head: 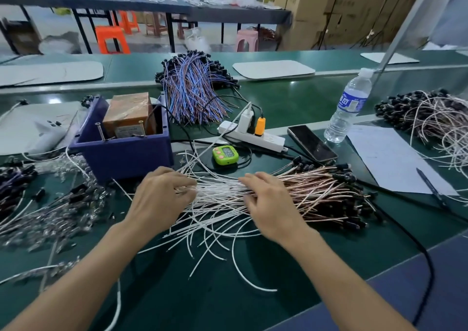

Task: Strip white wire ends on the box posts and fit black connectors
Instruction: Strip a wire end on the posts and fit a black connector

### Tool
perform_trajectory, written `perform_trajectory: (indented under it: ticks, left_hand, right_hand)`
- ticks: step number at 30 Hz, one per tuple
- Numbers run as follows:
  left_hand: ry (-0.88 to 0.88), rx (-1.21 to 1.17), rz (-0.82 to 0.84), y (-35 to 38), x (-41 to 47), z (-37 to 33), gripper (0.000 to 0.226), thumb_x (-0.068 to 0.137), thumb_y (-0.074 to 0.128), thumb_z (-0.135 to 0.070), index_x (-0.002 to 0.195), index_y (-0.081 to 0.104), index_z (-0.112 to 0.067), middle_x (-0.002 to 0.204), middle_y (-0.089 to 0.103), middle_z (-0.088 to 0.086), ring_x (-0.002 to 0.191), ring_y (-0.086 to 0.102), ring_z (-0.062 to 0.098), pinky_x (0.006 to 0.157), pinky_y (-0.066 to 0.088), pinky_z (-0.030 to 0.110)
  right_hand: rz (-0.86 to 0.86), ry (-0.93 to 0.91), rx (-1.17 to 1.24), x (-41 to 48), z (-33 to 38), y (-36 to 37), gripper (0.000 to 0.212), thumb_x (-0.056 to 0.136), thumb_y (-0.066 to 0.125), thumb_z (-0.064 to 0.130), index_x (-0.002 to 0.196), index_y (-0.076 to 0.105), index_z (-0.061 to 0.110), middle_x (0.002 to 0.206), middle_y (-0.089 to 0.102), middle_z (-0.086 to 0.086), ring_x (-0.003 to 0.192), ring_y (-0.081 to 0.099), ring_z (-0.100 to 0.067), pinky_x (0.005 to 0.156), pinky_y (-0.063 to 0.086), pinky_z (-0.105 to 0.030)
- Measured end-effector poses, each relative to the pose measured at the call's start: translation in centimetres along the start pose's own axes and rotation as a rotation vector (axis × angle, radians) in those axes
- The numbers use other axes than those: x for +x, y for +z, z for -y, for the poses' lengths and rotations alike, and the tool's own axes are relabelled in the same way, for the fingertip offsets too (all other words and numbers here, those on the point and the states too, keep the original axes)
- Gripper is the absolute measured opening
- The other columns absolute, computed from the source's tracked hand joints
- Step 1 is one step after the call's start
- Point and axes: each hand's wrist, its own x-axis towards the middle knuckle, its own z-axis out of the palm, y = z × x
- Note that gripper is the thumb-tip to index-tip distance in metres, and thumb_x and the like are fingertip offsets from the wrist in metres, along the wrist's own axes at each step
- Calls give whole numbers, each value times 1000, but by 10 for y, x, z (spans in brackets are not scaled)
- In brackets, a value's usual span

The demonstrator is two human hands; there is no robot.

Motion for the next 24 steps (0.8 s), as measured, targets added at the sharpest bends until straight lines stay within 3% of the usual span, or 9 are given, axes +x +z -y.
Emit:
perform_trajectory:
  ticks: [2, 7, 10, 15, 19, 21, 24]
  left_hand:
    - [-13, -42, -12, -2, -7, 2, 23, 88, 79, -36, 110, 81, -29, 114, 73, -16, 116, 52, 5, 103, 41, 31]
    - [-110, -122, -52, -26, -26, 12, 18, 85, 81, -29, 102, 81, -34, 100, 61, -30, 111, 59, 4, 98, 42, 27]
    - [-196, -164, -146, -48, -37, 25, 16, 84, 80, -24, 93, 81, -38, 96, 67, -23, 94, 63, 3, 90, 46, 27]
    - [-348, -119, -283, -87, -65, 61, 22, 84, 77, -14, 92, 83, -34, 97, 75, -5, 92, 68, 17, 86, 52, 31]
    - [-457, 52, -349, -122, -92, 94, 18, 84, 75, -17, 90, 83, -33, 100, 75, -6, 88, 64, 14, 81, 46, 26]
    - [-550, 142, -405, -140, -106, 114, 16, 85, 74, -19, 89, 84, -31, 96, 75, -2, 79, 59, 13, 76, 45, 26]
    - [-646, 182, -457, -152, -120, 137, 19, 84, 73, -15, 89, 84, -29, 91, 76, 9, 84, 66, 26, 82, 53, 34]
  right_hand:
    - [16, -14, 34, 2, 14, 16, 45, 104, 53, 29, 149, 50, 26, 153, 50, 5, 146, 33, -15, 126, 19, -36]
    - [57, -79, 150, 20, 59, 38, 37, 101, 50, 19, 135, 64, 23, 132, 62, 1, 126, 51, -18, 111, 38, -34]
    - [112, -144, 174, 35, 98, 49, 35, 98, 51, 16, 126, 70, 23, 123, 68, -1, 115, 56, -18, 102, 41, -30]
    - [288, -261, 238, 51, 180, 77, 33, 94, 49, 18, 109, 77, 27, 102, 76, 1, 94, 64, -23, 82, 52, -35]
    - [407, -305, 221, 57, 236, 100, 37, 95, 49, 12, 112, 77, 28, 111, 76, -3, 94, 66, -24, 82, 54, -33]
    - [452, -329, 202, 59, 261, 113, 38, 95, 48, 11, 115, 76, 27, 112, 75, -5, 79, 62, -21, 71, 50, -31]
    - [490, -345, 150, 64, 281, 128, 41, 94, 48, 6, 117, 75, 27, 107, 75, -6, 71, 54, -21, 63, 42, -27]
